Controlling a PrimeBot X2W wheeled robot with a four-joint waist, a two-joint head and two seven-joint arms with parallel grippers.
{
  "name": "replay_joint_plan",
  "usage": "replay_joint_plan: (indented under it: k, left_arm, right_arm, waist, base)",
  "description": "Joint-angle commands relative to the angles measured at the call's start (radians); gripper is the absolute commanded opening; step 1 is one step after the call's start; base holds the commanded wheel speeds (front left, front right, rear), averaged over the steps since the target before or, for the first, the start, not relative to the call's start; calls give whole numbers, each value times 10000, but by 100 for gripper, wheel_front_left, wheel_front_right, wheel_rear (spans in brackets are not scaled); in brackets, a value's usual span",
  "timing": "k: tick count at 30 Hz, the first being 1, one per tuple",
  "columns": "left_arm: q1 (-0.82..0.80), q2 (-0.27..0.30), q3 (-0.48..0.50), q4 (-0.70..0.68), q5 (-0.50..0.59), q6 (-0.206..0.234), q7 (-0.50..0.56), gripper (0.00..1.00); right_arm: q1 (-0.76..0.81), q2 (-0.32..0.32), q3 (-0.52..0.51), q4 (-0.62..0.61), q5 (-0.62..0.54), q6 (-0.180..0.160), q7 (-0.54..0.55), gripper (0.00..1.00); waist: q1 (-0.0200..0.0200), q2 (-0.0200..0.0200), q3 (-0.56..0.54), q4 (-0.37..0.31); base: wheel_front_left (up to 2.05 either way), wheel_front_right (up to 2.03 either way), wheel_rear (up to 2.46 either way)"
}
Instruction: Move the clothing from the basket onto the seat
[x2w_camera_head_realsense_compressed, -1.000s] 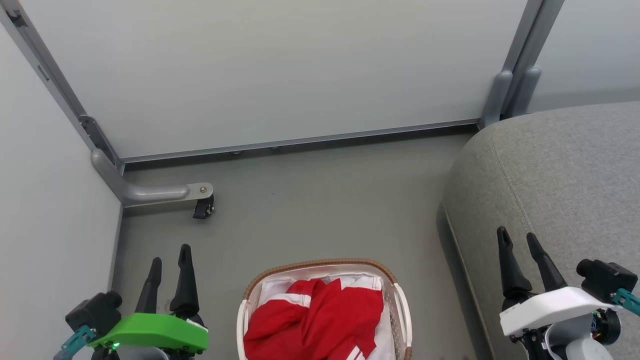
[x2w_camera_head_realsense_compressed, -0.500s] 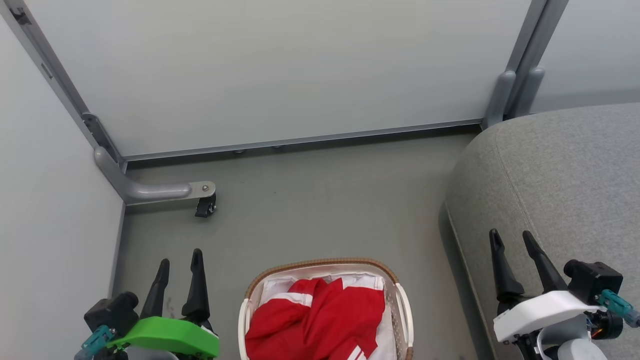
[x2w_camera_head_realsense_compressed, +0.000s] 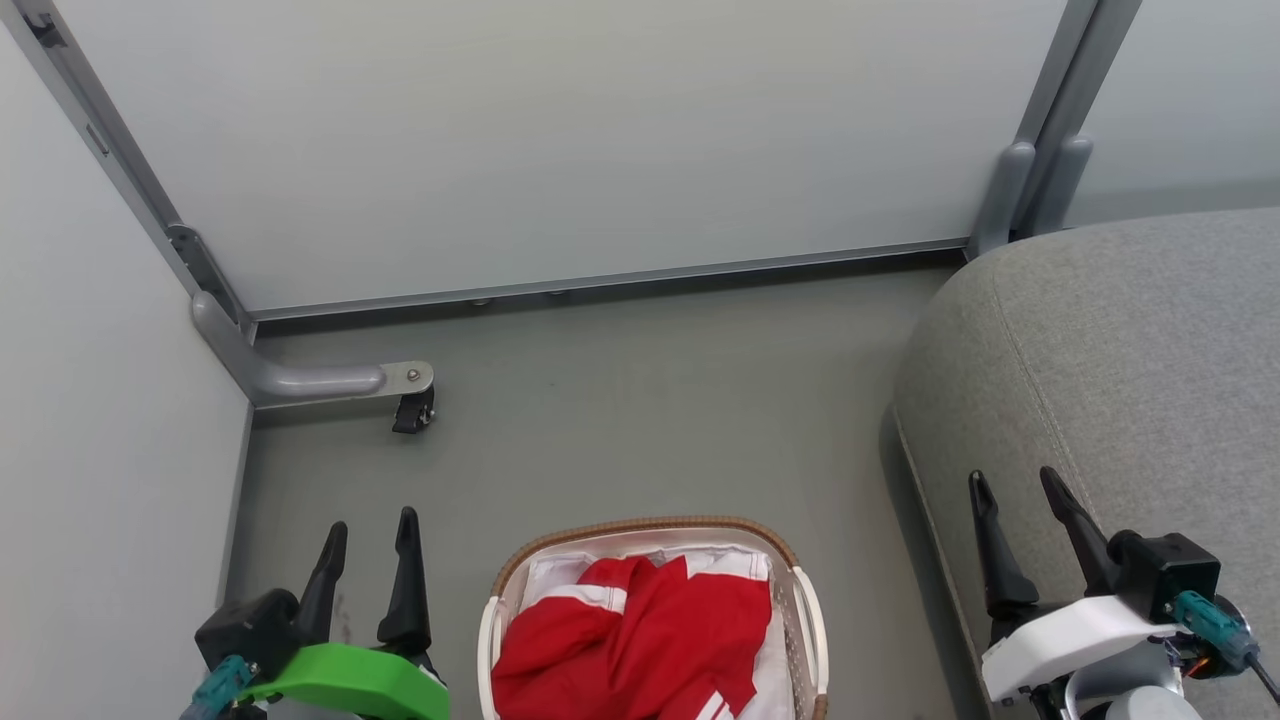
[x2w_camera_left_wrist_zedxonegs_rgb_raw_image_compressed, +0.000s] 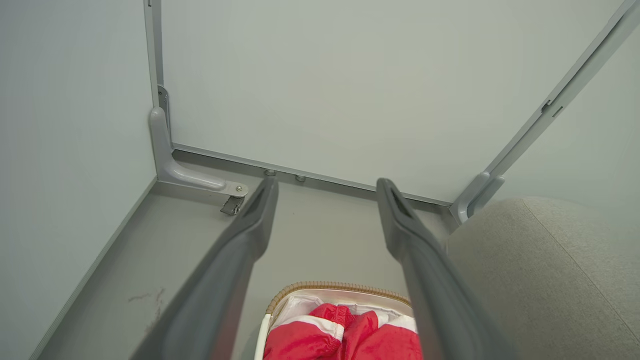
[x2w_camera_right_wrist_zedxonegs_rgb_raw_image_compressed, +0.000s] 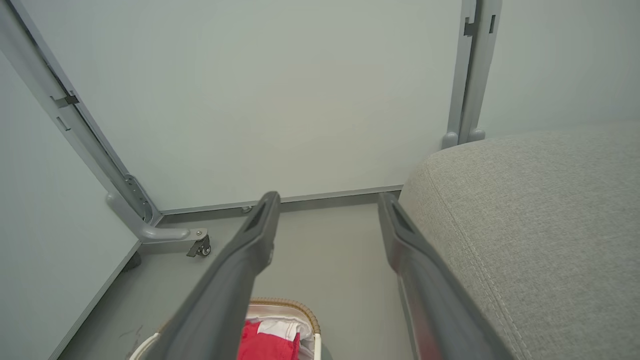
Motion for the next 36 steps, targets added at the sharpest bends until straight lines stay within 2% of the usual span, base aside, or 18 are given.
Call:
replay_joint_plan:
  k: [1,27,36]
  left_arm:
    - [112,67,-38,6,182,0,-79,100]
    - [202,83,-278,526,1704,-19,-563,100]
    - [175,82,-256,571,1628,-19,-532,100]
  right_arm:
    - [63,-61,9,-16,-272,3,-98,100]
    - [232,-91,116,-59,-2219,2,-564,100]
    - [200,-89,115,-54,-2131,2,-561,100]
  waist:
    - [-1,0,-3,3]
    - [-1,0,11,69]
    - [-1,0,21,54]
  base:
    - [0,0,0]
    - [0,0,0]
    - [0,0,0]
